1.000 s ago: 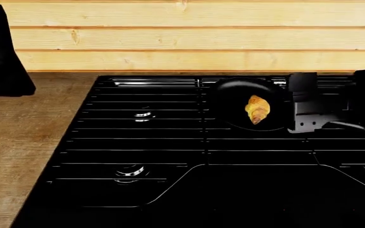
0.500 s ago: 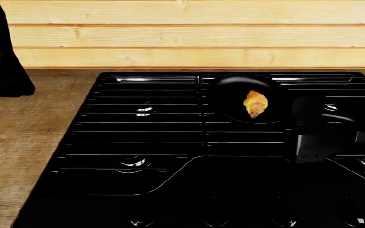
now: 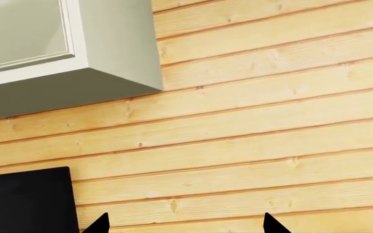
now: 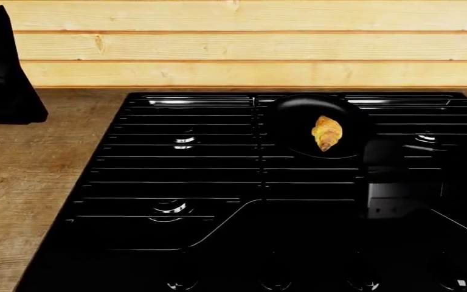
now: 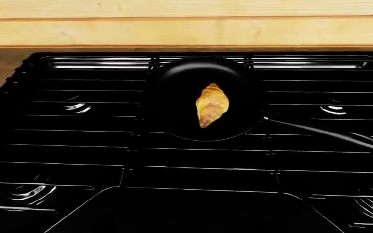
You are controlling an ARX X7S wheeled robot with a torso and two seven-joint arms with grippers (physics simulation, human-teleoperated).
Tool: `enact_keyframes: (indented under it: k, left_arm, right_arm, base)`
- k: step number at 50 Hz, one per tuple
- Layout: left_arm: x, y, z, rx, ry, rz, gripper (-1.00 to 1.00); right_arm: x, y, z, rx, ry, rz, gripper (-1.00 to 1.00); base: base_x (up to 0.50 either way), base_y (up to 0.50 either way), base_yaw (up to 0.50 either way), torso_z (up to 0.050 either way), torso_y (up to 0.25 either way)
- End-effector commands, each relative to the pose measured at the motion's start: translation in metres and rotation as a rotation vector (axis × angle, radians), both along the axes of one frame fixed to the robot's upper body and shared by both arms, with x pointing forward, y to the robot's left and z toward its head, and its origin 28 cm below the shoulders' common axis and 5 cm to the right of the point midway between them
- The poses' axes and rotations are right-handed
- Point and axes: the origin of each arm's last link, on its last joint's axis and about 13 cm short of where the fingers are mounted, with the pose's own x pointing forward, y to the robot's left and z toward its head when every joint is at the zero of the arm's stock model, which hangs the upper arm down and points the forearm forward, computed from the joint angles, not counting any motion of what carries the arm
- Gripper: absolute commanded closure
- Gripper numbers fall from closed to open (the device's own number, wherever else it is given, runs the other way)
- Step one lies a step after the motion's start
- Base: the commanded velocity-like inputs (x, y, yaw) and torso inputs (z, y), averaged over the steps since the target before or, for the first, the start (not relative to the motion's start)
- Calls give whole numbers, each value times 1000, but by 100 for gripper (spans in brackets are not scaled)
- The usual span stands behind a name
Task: Pick the croissant and place it on the pan. Then turn on the stove to warm the croissant.
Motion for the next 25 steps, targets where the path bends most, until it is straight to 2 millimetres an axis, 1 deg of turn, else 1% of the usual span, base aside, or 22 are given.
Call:
enact_keyframes:
  k: [1,5,17,25]
  left_arm:
    - [3,-1,-1,2,6,-4,-100]
    - [5,-3,0,5,7,-8,-100]
    - [9,-4,-2,11,15,-13,-100]
    - [7,-4,-1,12,12,-7,-100]
  right_arm:
    - [3,3,3,8,96,-13,-100]
    - [2,3,6,0,123,-5,-100]
    - [-2,2,-1,-82,198,6,-100]
    - [-3,1,-4,-68,210,2,-100]
  base:
    - [0,0,0,0,0]
    - [0,0,0,0,0]
    - [0,0,0,0,0]
    - [0,0,0,0,0]
